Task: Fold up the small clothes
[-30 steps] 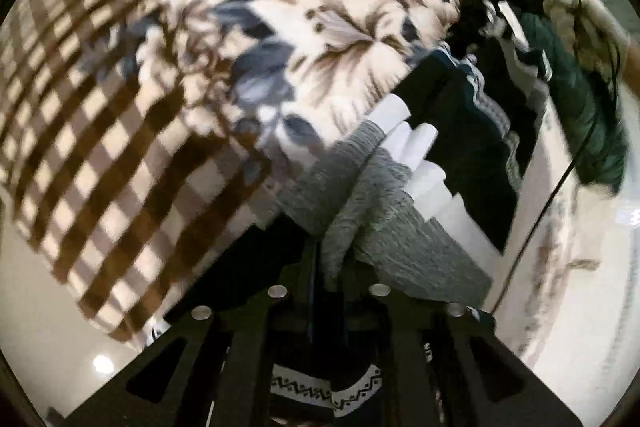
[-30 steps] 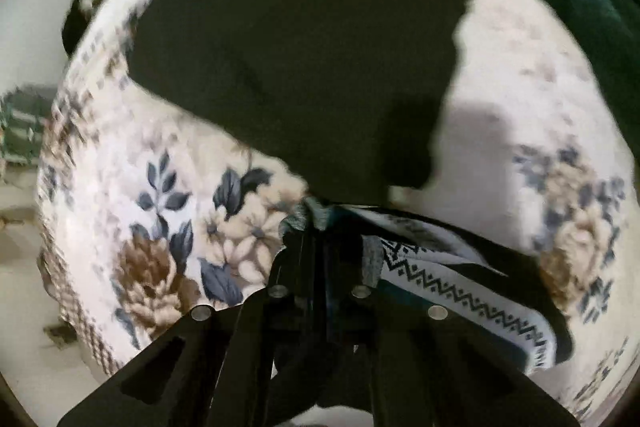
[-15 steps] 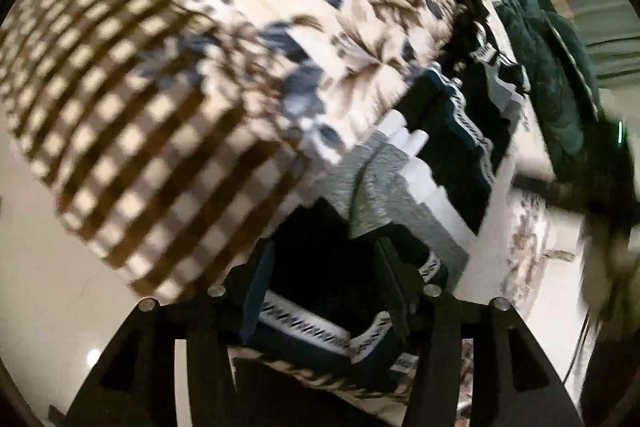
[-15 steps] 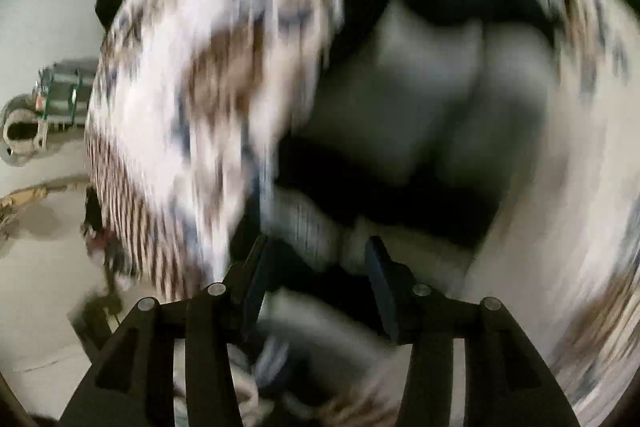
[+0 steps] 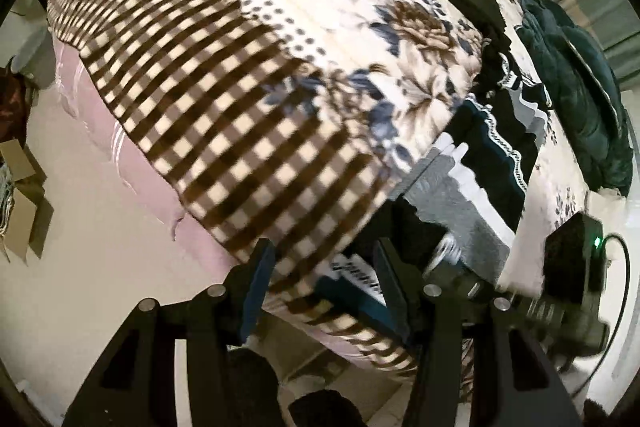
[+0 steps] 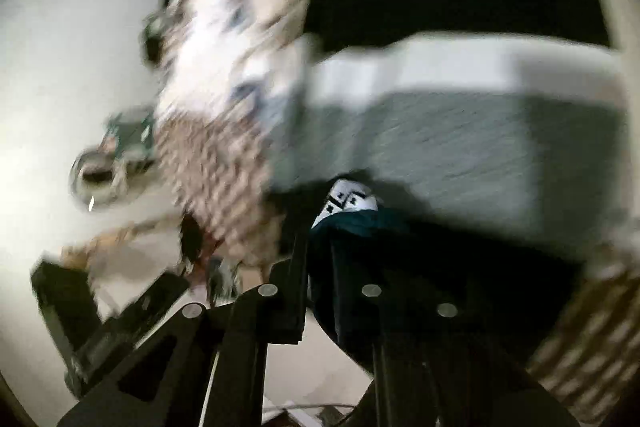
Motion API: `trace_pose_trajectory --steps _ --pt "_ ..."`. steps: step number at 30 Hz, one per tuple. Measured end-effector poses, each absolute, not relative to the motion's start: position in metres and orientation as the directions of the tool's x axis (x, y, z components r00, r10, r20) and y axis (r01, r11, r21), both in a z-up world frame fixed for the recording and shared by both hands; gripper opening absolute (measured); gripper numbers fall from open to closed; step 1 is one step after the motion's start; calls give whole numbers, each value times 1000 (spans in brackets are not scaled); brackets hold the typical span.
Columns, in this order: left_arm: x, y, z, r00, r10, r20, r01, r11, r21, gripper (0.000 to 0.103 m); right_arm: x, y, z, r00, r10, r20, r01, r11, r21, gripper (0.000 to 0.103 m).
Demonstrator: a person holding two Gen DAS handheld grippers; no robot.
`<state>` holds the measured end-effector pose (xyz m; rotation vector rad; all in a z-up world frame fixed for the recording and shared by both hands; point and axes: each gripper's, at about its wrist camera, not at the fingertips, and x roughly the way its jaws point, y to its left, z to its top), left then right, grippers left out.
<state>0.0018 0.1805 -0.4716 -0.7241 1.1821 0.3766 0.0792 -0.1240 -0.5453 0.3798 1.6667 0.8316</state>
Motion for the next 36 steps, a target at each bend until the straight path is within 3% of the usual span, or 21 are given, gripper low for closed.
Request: trace_pose_trajectory --steps 6,7,9,12,16,20,25,31,33,35,36 --pt "22 191 -500 344 -207 -916 -542 752 -374 49 12 -83 -563 -467 579 -669 -178 679 712 18" --pt "31 188 -505 340 -242 -909 -517 759 -396 49 10 -89 -560 -455 590 -667 -158 683 713 35" --pt "46 183 -510 340 -275 -899 -474 776 -416 49 15 -113 -551 -406 616 -676 -94 707 701 53" --pt "79 175 -499 376 -305 -875 -393 803 -449 49 32 -157 -528 -292 622 -726 -29 753 657 53" --pt "133 167 -472 436 -326 -839 -298 827 -476 49 72 -209 -491 -133 521 -843 -5 850 526 54" --pt "207 158 -450 467 -340 -816 -224 848 -481 49 130 -244 -468 21 431 -902 45 901 432 54" --pt "320 141 -445 473 -356 -806 -153 868 -473 52 224 -272 -455 149 388 -910 100 909 404 54" --pt "442 112 -488 391 -364 -845 -154 880 -450 52 350 -277 -479 203 410 -889 162 882 443 53" --pt "470 103 -502 383 -351 -855 -140 892 -429 49 390 -270 -493 202 426 -882 177 870 460 54" --pt "480 97 -506 399 -306 -864 -109 920 -376 11 420 -260 -509 189 465 -865 183 849 496 54" --pt "483 95 -509 397 -282 -874 -83 937 -339 10 436 -254 -517 173 494 -852 177 836 520 54"
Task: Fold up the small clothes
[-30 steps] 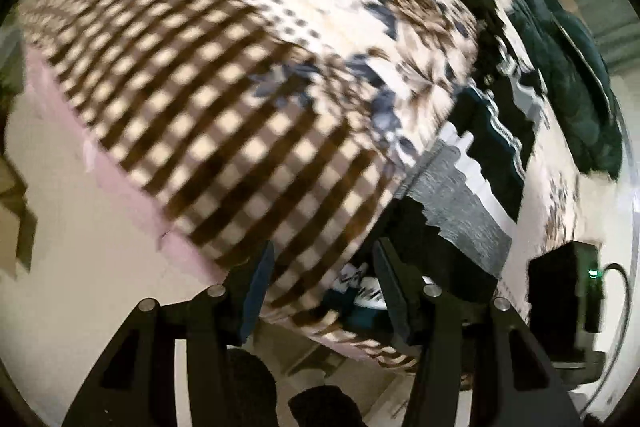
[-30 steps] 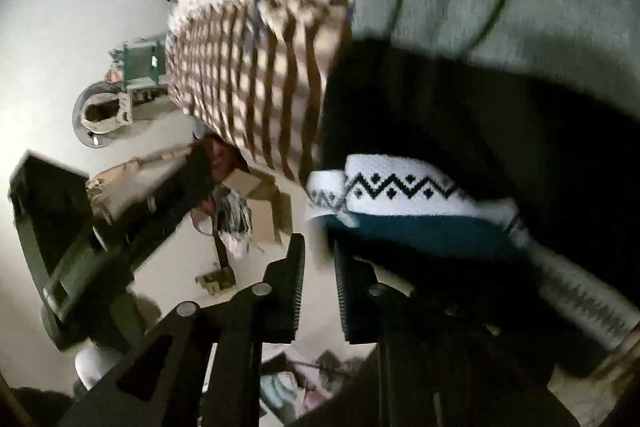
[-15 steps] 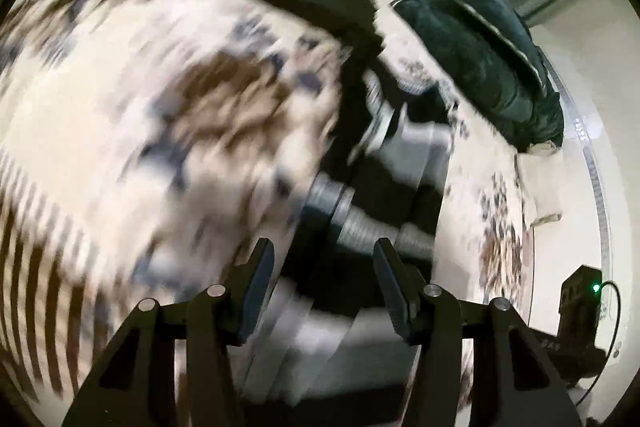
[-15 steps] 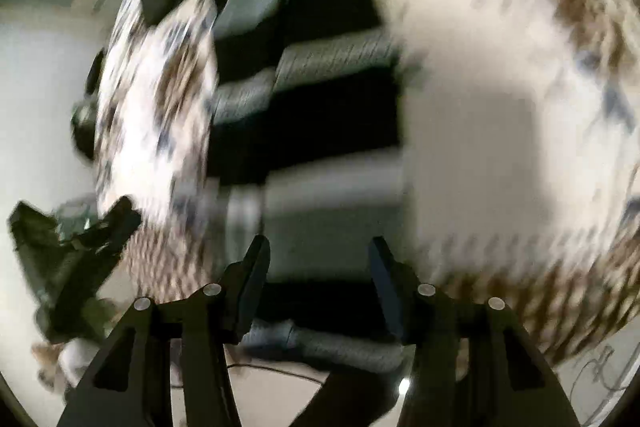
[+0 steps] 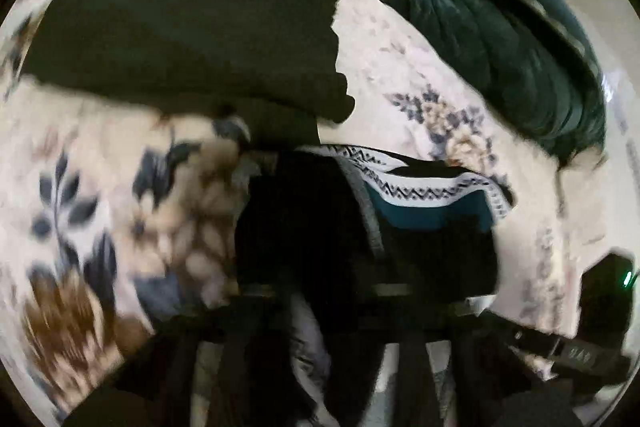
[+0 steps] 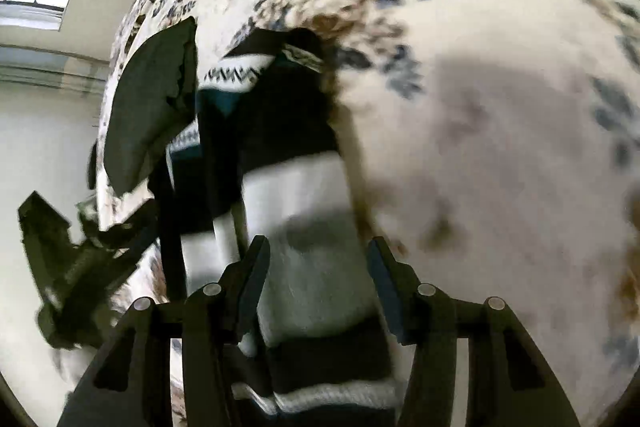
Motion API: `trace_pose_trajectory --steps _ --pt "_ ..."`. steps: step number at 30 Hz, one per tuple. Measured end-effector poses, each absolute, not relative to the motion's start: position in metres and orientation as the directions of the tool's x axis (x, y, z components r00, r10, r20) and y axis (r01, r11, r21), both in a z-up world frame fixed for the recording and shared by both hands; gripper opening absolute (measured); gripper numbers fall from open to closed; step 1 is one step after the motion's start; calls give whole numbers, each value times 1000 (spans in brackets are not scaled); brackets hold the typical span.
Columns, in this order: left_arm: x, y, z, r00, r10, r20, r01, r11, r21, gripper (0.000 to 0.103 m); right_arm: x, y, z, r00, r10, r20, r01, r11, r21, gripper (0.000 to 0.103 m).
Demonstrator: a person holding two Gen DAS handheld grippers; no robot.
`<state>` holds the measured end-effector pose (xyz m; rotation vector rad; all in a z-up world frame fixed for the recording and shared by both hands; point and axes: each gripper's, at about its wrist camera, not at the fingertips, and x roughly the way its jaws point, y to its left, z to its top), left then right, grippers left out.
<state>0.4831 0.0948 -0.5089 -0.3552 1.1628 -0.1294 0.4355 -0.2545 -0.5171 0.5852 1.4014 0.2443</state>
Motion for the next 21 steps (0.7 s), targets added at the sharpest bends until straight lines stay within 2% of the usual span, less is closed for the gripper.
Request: trace_pose_trajectory --steps 2,3,4,9,12,13,14,15,16,17,19,20,21 --pt "485 101 -511 405 -249 -880 -64 952 -299 10 453 -245 -530 140 507 -851 159 836 525 51" --pt "485 105 -512 404 -240 -883 -62 956 -288 10 458 -241 -534 148 497 -855 142 845 516 28" --pt "485 112 -516 399 -250 -882 -59 953 -297 10 460 -239 -534 157 473 -867 120 862 492 22" --pt "493 141 -523 390 -308 -868 -139 912 -386 10 462 -257 -545 164 417 -894 155 884 441 12" --pt "494 151 -511 421 -327 -846 -174 887 -429 11 470 -267 -552 107 471 -876 202 852 483 13" --pt "496 153 -509 432 -351 -831 -181 869 -461 13 474 -273 -548 114 490 -864 220 836 503 22" --pt "500 153 -508 439 -389 -810 -174 848 -501 24 478 -277 -542 126 477 -870 228 840 493 29" --pt "507 151 -508 433 -403 -806 -167 843 -511 31 484 -278 -538 140 475 -869 226 839 495 43" --pt "515 146 -509 424 -398 -814 -159 852 -499 42 492 -278 -532 169 501 -849 204 825 527 50" --pt "524 139 -512 409 -401 -820 -140 860 -491 42 500 -277 -529 182 520 -834 183 816 548 53" --pt "543 121 -522 365 -371 -854 -111 893 -436 39 517 -268 -528 190 526 -829 149 819 554 55" --pt "547 114 -523 366 -333 -869 -92 916 -390 17 527 -262 -529 190 525 -829 134 823 552 55" --pt "550 107 -523 370 -294 -882 -65 938 -340 9 537 -254 -531 183 522 -833 119 829 546 55"
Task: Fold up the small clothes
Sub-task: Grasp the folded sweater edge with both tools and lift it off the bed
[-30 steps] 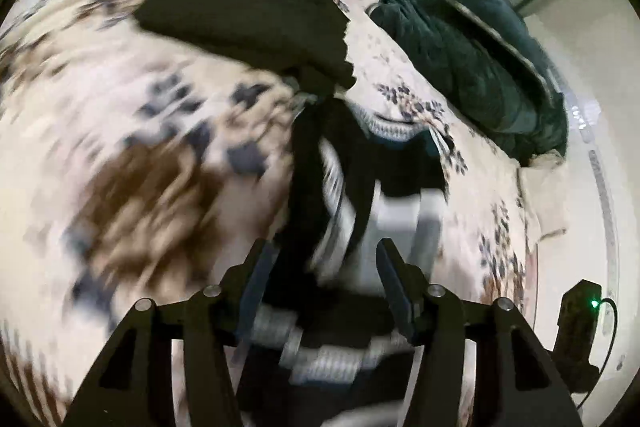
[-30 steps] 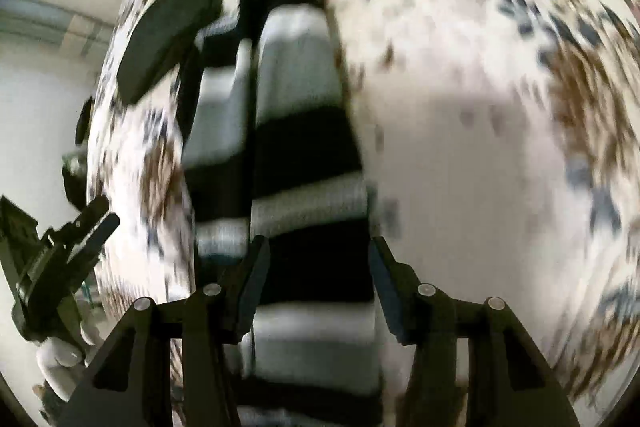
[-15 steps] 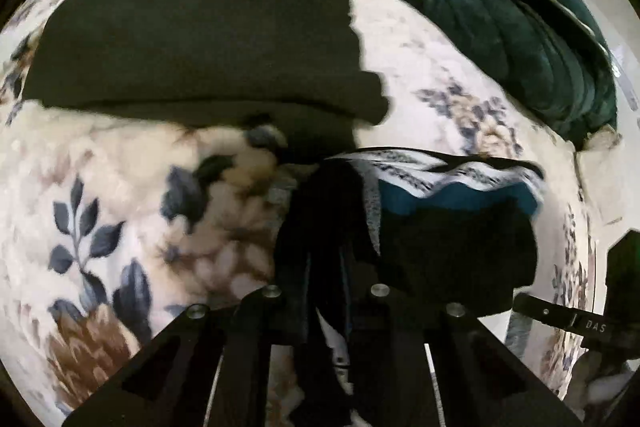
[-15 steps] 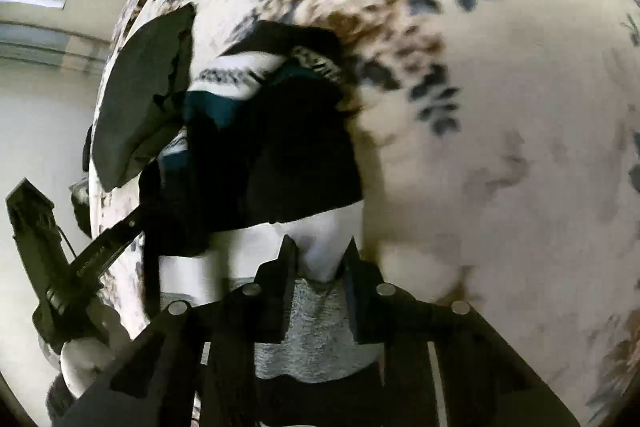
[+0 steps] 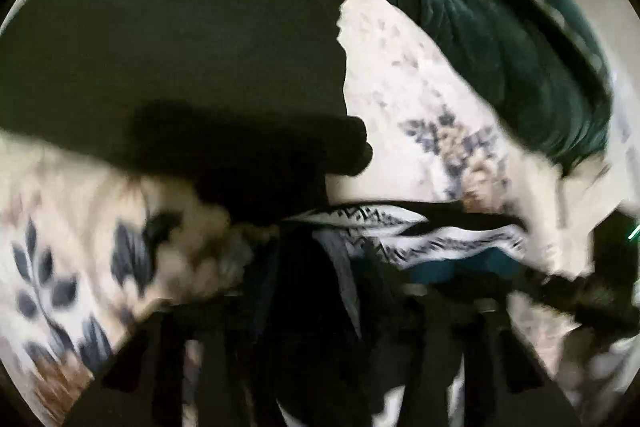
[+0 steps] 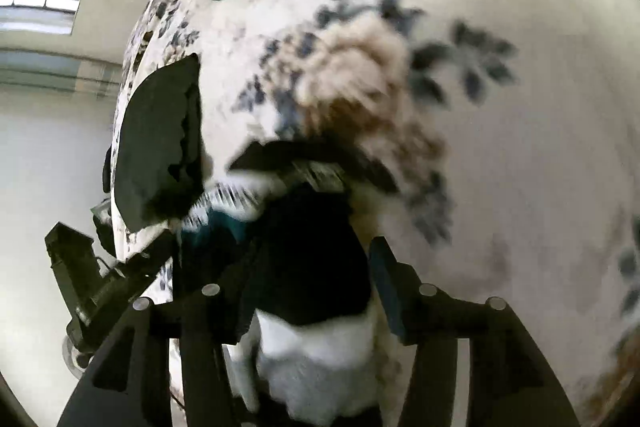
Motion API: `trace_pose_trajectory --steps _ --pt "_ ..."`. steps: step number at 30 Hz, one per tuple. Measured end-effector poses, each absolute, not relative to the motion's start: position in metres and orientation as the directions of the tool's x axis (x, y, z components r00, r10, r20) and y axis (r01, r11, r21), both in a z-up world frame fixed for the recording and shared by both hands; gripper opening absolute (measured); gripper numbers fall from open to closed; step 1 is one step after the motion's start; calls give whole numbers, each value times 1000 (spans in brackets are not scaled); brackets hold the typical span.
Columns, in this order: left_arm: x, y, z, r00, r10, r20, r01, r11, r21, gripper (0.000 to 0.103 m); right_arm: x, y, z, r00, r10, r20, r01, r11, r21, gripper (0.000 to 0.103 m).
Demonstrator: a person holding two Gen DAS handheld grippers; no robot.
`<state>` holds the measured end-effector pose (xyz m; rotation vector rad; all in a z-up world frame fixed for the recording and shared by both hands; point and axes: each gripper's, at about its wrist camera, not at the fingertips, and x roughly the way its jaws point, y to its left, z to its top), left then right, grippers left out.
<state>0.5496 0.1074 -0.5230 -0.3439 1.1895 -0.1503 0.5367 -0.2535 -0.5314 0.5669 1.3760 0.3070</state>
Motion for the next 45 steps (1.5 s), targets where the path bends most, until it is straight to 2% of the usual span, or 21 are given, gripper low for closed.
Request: trace_pose_trajectory --steps 1,3,7,8,9,11,12,13,15,16,22,28,31,34,38,45 --pt "551 103 -523 372 -271 -888 -44 950 -308 9 544 -247 -534 174 521 -836 101 835 541 45" --pt "553 102 -519 396 -236 -887 -13 965 -262 8 558 -231 -532 196 475 -858 50 869 493 5" --pt "558 123 -532 369 -252 -895 -24 960 -280 9 574 -240 -538 226 344 -911 85 925 370 4" --pt "556 124 -531 368 -264 -892 -20 956 -291 13 573 -246 -541 212 349 -913 83 924 372 4" --pt "554 125 -528 367 -285 -886 -21 949 -314 13 573 -246 -546 189 362 -913 75 922 381 4" --pt "546 128 -521 347 -291 -892 -50 943 -328 24 572 -244 -549 147 369 -918 66 922 382 7" --pt "539 129 -514 350 -287 -892 -57 944 -326 25 569 -246 -547 135 379 -916 73 918 390 21" --pt "529 129 -507 362 -291 -886 -57 941 -332 26 564 -250 -542 132 395 -909 83 910 407 42" --pt "500 131 -492 388 -283 -877 -68 940 -334 41 545 -260 -531 149 439 -886 88 886 454 55" --pt "480 131 -483 407 -292 -866 -61 937 -344 47 534 -263 -526 153 453 -879 84 880 468 55" --pt "355 114 -464 367 -326 -871 -21 933 -359 48 425 -268 -487 122 492 -862 49 865 500 55" --pt "228 70 -515 182 -342 -922 79 940 -333 48 274 -253 -481 47 445 -894 28 894 447 55" --pt "170 54 -547 85 -292 -953 161 948 -276 48 206 -255 -488 18 422 -907 74 904 422 55" --pt "112 59 -547 53 -300 -952 202 937 -284 48 140 -264 -498 -16 434 -901 165 890 425 55" --pt "65 78 -530 37 -317 -948 192 933 -305 48 71 -268 -504 -68 433 -899 220 885 410 55" --pt "50 130 -503 135 -358 -924 11 933 -360 48 15 -264 -518 -102 387 -916 220 907 359 55"
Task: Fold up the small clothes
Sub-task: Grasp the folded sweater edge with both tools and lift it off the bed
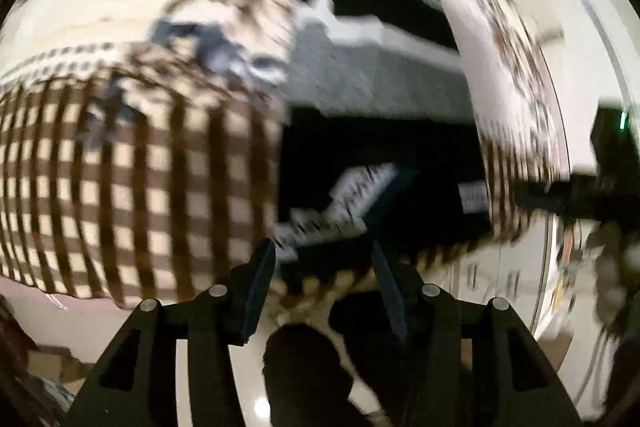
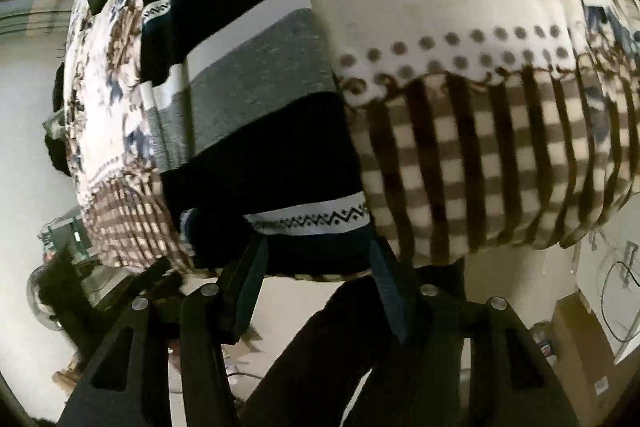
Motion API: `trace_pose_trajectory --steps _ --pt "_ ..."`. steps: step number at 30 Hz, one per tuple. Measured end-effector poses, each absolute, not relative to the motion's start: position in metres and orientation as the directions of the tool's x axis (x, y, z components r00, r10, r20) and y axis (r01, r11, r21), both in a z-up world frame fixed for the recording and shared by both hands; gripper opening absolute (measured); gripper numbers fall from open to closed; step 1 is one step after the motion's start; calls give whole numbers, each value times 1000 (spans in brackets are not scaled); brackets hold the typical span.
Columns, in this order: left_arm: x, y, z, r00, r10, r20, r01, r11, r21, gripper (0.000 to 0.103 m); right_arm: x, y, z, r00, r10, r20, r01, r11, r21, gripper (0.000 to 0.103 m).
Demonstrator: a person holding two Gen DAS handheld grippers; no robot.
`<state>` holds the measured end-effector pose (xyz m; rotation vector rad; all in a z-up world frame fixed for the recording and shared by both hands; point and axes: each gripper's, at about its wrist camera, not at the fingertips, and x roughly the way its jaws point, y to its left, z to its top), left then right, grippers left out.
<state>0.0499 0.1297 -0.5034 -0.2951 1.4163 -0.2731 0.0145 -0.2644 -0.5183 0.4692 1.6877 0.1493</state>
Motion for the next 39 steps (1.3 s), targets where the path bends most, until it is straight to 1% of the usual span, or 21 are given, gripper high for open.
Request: trace_pose_trajectory --steps 4,6,8,9,11,12,14,17,19,22,23,26,28,29,30,31,32,33,35,38,39 --pt "79 142 -519 185 -344 -921 -67 930 -361 48 20 -265 -532 -53 352 -934 261 908 328 55" --pt "93 138 -533 176 -344 -922 -69 930 -360 48 28 -256 -538 -38 336 -941 277 908 313 55" --pt "95 127 -547 136 -321 -937 -28 944 -328 48 26 -247 -546 -24 368 -929 269 898 349 55" --pt "91 119 -556 95 -308 -946 24 951 -307 48 27 -242 -550 -30 364 -931 259 902 344 55" --pt "75 109 -564 54 -246 -968 128 963 -237 48 25 -229 -564 -54 314 -948 221 930 295 55" --pt "64 109 -565 41 -241 -970 161 960 -231 48 22 -224 -569 -67 286 -956 195 943 268 55" --pt "49 115 -564 16 -237 -971 164 959 -232 48 10 -217 -578 -114 232 -966 143 966 215 55" --pt "35 131 -557 -11 -218 -976 139 966 -218 48 -8 -217 -583 -176 232 -957 107 971 216 55" --pt "34 142 -548 8 -241 -971 84 967 -239 48 -15 -225 -580 -175 252 -952 139 963 229 55" --pt "48 156 -535 74 -333 -940 -40 941 -336 48 -14 -247 -567 -102 296 -950 226 937 268 55" --pt "56 158 -534 91 -355 -930 -59 931 -361 48 -12 -252 -563 -74 308 -948 247 927 282 55" --pt "85 151 -550 131 -441 -888 -118 882 -455 47 5 -264 -561 3 323 -946 282 908 311 55" --pt "97 144 -562 126 -438 -890 -137 881 -453 42 16 -264 -577 -16 361 -933 298 892 340 55" --pt "99 135 -565 139 -439 -888 -121 882 -455 14 21 -264 -587 -31 383 -923 321 878 354 55" --pt "99 129 -564 154 -413 -898 -92 898 -429 10 22 -262 -592 -27 401 -916 336 866 369 50" --pt "98 124 -561 163 -400 -902 -72 907 -415 10 21 -257 -594 -12 419 -908 342 855 390 24" --pt "94 126 -556 179 -389 -904 -57 913 -404 10 20 -256 -592 11 436 -900 345 843 413 13" --pt "91 124 -551 200 -370 -907 -37 922 -385 10 18 -254 -591 24 438 -898 351 838 418 13" --pt "88 128 -544 205 -379 -902 -3 922 -388 10 10 -254 -582 61 426 -903 367 831 417 10" --pt "88 142 -558 161 -356 -921 -8 932 -362 9 -4 -276 -577 88 420 -903 439 797 414 9" --pt "89 148 -560 152 -369 -917 -17 927 -375 9 -4 -278 -580 79 420 -904 441 799 409 8"
